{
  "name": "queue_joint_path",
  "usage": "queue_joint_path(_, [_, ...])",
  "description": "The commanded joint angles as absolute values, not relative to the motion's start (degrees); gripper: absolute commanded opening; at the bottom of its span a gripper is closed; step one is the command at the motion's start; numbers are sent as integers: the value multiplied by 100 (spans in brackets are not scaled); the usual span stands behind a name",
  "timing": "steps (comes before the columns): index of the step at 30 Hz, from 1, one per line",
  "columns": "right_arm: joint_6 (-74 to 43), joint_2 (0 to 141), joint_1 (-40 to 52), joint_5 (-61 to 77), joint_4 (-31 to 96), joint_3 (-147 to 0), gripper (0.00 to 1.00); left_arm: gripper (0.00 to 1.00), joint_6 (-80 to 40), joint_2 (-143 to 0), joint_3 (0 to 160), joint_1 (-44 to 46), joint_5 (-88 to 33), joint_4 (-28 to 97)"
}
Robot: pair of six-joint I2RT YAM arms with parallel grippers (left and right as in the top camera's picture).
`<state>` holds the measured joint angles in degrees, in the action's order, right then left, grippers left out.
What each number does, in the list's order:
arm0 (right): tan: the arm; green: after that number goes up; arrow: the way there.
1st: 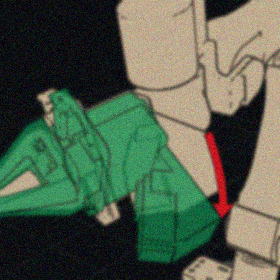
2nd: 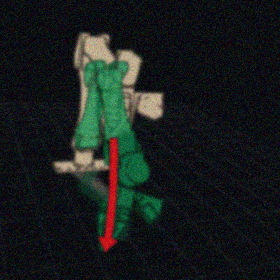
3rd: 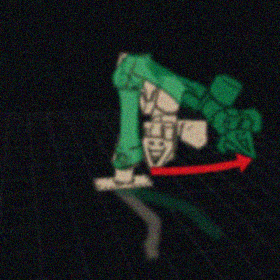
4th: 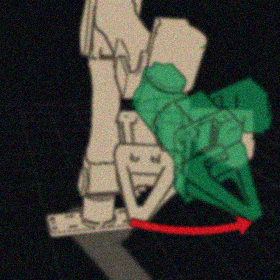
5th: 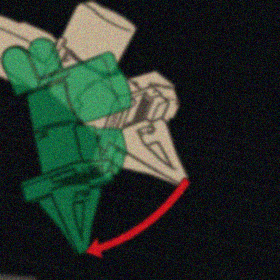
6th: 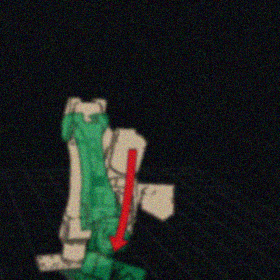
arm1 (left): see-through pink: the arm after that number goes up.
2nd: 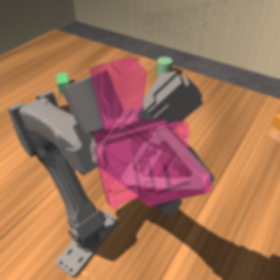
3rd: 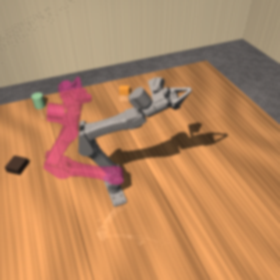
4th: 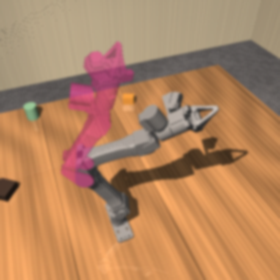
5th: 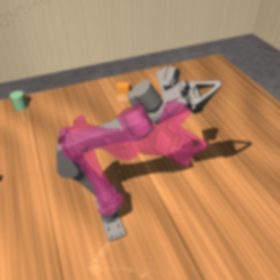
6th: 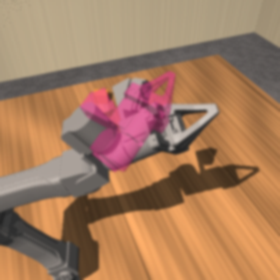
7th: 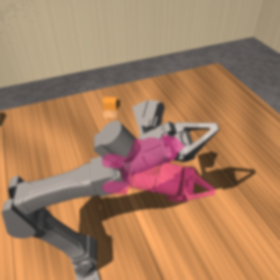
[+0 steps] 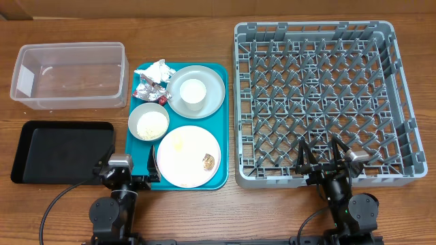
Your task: Sort waste into correct bins and load items into the dishwasher rack
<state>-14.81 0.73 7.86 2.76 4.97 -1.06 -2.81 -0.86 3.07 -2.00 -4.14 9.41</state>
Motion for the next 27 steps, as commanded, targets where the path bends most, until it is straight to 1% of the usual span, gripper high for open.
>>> queue_joint_path(1, [-1498, 38, 738, 263, 460, -47, 100, 100, -298, -47, 261, -233, -449, 919])
queue_joint_path(27, [-1498, 38, 738, 263, 460, -47, 100, 100, -298, -47, 261, -233, -449, 919])
